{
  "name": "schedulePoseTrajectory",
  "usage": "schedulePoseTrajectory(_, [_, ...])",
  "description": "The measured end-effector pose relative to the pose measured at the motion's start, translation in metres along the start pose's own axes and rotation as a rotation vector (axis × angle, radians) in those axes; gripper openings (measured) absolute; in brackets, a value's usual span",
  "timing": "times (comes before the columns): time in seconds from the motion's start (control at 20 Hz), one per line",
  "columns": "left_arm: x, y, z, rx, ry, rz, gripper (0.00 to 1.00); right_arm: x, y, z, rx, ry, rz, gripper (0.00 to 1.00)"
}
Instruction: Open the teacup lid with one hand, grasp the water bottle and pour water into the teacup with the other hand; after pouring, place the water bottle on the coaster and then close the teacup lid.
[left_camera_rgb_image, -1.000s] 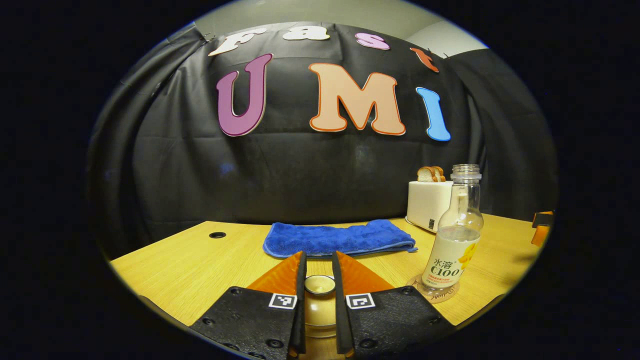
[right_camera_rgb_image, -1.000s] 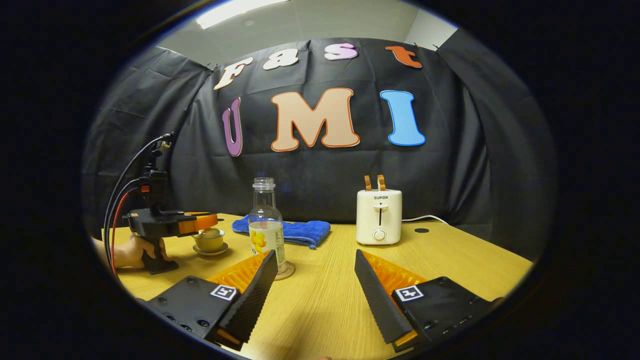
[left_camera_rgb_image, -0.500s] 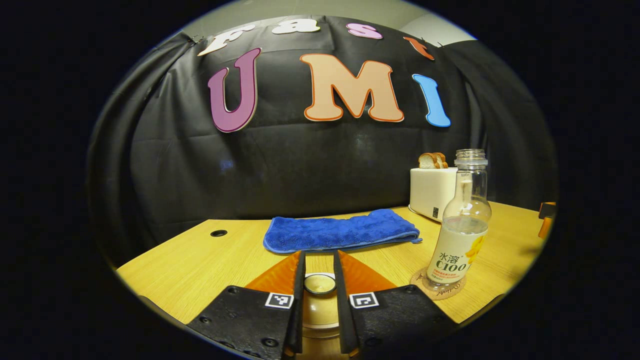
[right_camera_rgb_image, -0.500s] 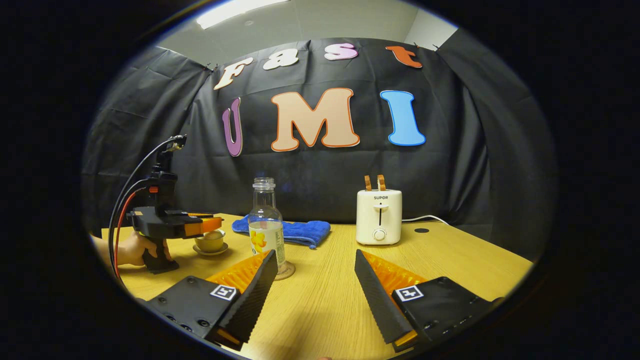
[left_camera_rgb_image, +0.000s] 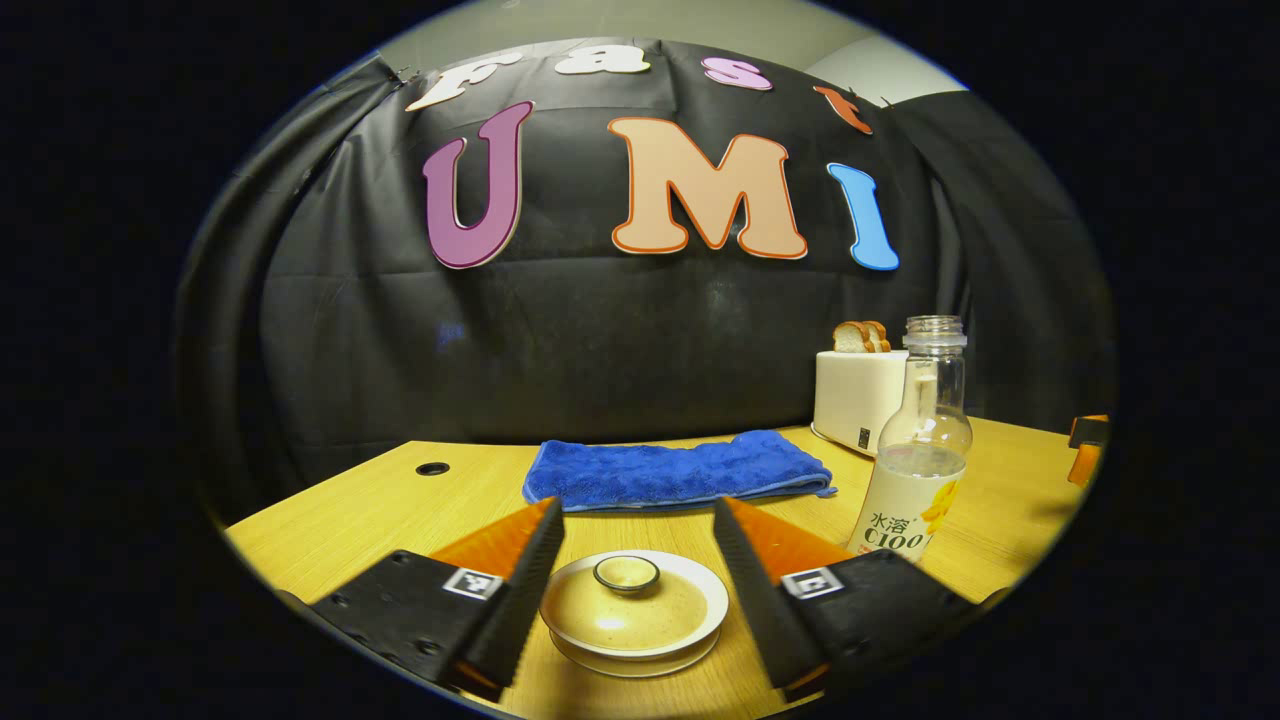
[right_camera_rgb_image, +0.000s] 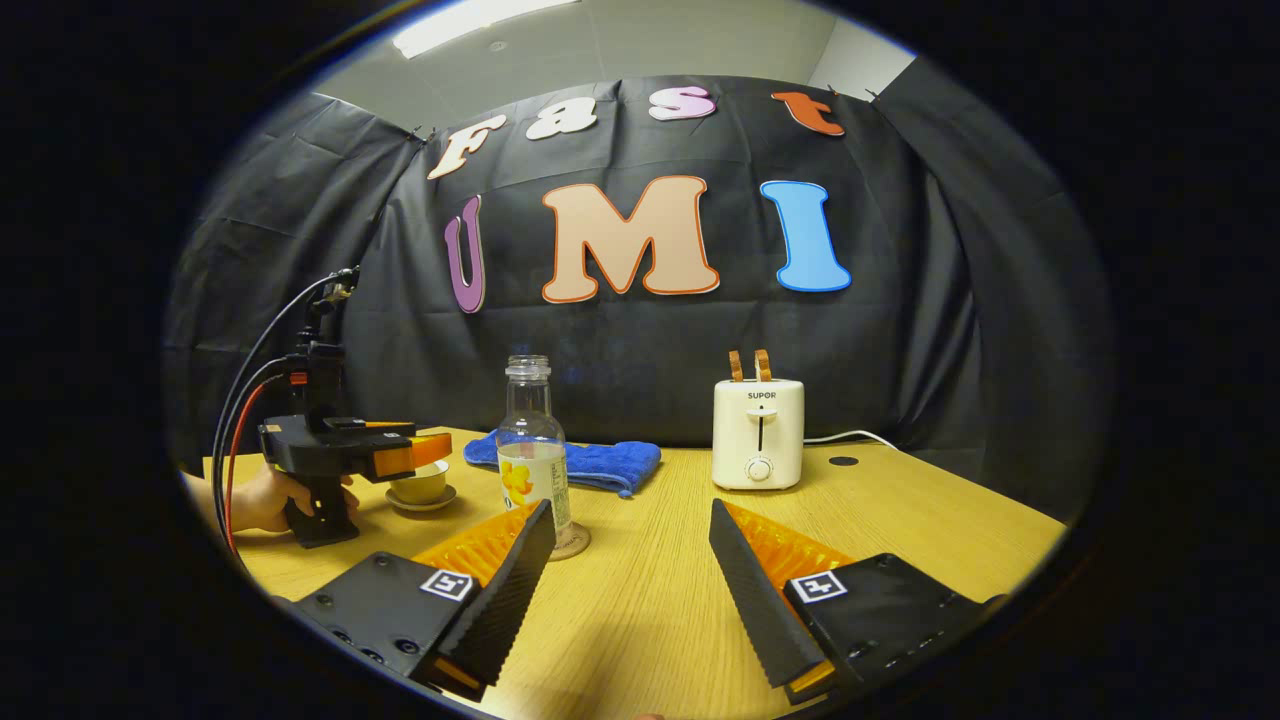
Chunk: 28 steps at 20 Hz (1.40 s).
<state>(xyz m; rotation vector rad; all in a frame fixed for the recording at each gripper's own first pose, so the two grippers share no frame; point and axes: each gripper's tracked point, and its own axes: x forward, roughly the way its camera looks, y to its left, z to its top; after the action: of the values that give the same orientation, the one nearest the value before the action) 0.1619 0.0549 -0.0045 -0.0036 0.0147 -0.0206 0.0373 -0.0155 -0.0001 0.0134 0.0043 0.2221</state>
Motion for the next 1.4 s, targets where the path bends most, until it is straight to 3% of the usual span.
schedulePoseTrajectory(0.05, [-0.001, 0.005, 0.004, -0.013, -0.02, 0.021, 0.99, 0.0, 0.0, 0.0, 0.0, 0.0, 0.0, 0.98])
schedulePoseTrajectory(0.1, [-0.001, 0.008, 0.001, -0.003, -0.014, 0.042, 0.95, 0.0, 0.0, 0.0, 0.0, 0.0, 0.0, 0.93])
schedulePoseTrajectory(0.35, [-0.021, 0.019, 0.0, -0.009, -0.01, 0.122, 0.97, 0.0, 0.0, 0.0, 0.0, 0.0, 0.0, 0.98])
schedulePoseTrajectory(0.5, [-0.047, 0.009, 0.002, -0.004, -0.02, 0.106, 0.96, 0.0, -0.007, 0.001, -0.002, -0.001, -0.038, 1.0])
schedulePoseTrajectory(0.6, [-0.069, 0.005, 0.001, -0.003, -0.018, 0.103, 0.97, -0.004, -0.004, 0.001, -0.002, -0.001, -0.041, 0.93])
schedulePoseTrajectory(0.65, [-0.084, 0.001, 0.001, -0.007, -0.018, 0.111, 0.97, -0.007, -0.001, 0.001, -0.001, -0.001, -0.042, 1.0])
schedulePoseTrajectory(0.85, [-0.119, -0.008, 0.003, -0.003, -0.023, 0.127, 0.96, -0.016, 0.004, 0.002, -0.002, -0.003, -0.083, 0.98])
schedulePoseTrajectory(1.05, [-0.138, -0.022, 0.002, -0.002, -0.019, 0.125, 0.96, -0.03, 0.02, 0.001, -0.003, -0.004, -0.137, 0.98])
schedulePoseTrajectory(1.1, [-0.143, -0.023, 0.003, -0.004, -0.024, 0.129, 0.97, -0.033, 0.027, 0.002, -0.004, -0.004, -0.14, 0.94])
schedulePoseTrajectory(1.25, [-0.156, -0.027, 0.003, -0.001, -0.017, 0.149, 0.98, -0.041, 0.05, 0.002, -0.003, -0.004, -0.13, 1.0])
schedulePoseTrajectory(1.4, [-0.168, -0.039, 0.002, -0.001, -0.018, 0.14, 0.97, -0.046, 0.063, 0.002, -0.002, -0.004, -0.137, 0.98])
